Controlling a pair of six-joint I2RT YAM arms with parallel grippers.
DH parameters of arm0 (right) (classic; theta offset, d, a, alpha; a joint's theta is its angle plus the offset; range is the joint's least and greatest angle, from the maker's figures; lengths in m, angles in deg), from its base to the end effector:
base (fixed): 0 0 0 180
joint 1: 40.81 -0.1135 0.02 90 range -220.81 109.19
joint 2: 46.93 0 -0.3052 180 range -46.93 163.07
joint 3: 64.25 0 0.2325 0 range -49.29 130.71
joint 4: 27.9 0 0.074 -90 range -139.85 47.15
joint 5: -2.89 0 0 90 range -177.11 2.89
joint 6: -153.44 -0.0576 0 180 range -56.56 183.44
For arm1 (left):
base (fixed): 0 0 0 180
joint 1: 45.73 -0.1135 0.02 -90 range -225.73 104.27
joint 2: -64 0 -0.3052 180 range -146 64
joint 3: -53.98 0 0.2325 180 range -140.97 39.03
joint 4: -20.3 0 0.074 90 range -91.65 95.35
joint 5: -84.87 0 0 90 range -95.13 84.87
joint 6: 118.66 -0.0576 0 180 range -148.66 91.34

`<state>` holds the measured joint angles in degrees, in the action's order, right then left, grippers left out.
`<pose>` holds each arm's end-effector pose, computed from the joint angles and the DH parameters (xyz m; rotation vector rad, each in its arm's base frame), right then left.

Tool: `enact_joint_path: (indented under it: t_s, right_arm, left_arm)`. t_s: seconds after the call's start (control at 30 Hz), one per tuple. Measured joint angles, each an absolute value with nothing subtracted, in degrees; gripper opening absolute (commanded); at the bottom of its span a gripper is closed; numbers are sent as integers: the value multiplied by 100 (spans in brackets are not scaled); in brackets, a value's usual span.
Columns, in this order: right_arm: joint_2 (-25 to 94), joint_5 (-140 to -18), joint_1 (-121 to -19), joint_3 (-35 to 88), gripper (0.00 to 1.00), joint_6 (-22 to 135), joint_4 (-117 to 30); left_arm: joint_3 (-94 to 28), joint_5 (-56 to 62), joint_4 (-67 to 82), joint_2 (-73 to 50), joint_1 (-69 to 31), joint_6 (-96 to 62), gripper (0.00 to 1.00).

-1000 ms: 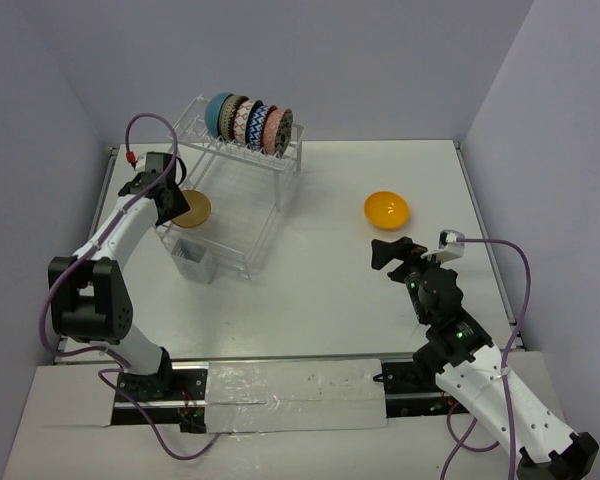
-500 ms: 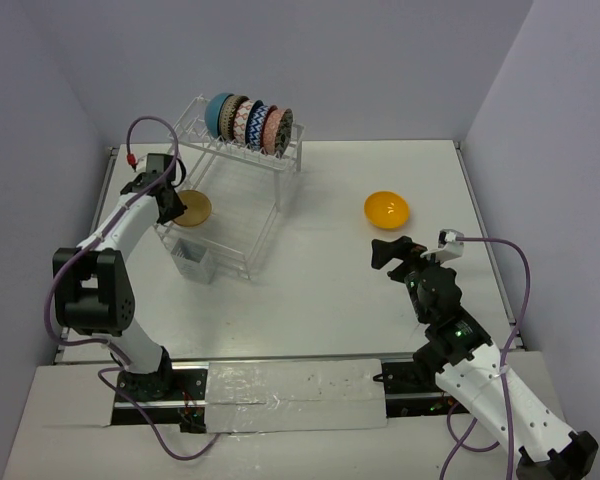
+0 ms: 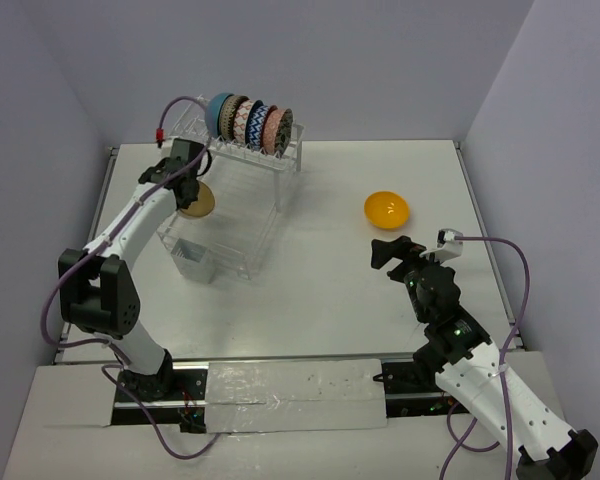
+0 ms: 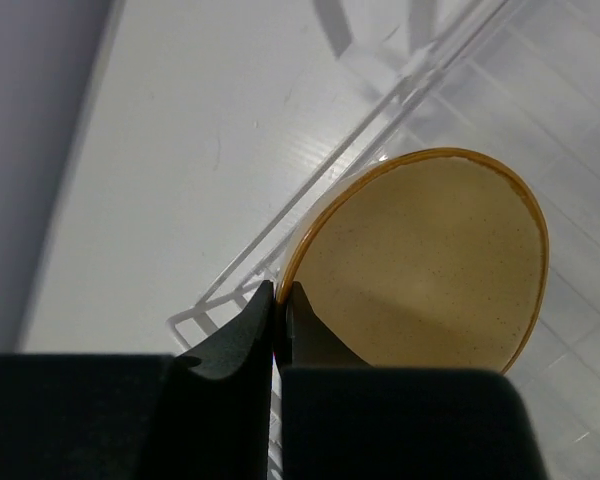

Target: Load the bowls into the dish rack

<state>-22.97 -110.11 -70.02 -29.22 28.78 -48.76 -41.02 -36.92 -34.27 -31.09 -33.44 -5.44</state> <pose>0.0934 0.0264 0.2605 0.3775 1.7099 0.4709 0.3491 -0.0450 0.3168 -0.4388 2.3339 0.4117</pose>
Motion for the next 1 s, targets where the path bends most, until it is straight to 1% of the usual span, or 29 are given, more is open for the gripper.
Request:
enact_joint_path:
  t_s: [0.17, 0.27, 0.4, 0.7, 0.9, 1.0]
  right_arm:
    - [-2294, -11018, -7000, -2922, 100, 2878, -4876]
    - [-2294, -11040, -6998, -2922, 100, 2878, -4876]
    - [-2294, -11066, -6980, -2924, 100, 2878, -4876]
    - [-2181, -11125, -6974, -2992, 100, 2878, -4850]
    - [-2168, -11142, -6963, -2996, 100, 2878, -4843]
    - [-2166, -11142, -6963, -2996, 100, 2878, -4843]
  left_arm:
    - [-4222, -4981, -2922, -3109, -2380, -1671, 0]
    - [-3870, -5563, -2181, -3107, -1991, -2583, 0]
    - [-3116, -6037, -1038, -3107, -1753, -3907, 0]
    - [-1862, -6308, 2035, -3083, -1423, -7061, 0]
    - [-1741, -6404, 4009, -3494, -1300, -8954, 0]
    - [-1709, -6430, 4568, -3736, -1230, -9535, 0]
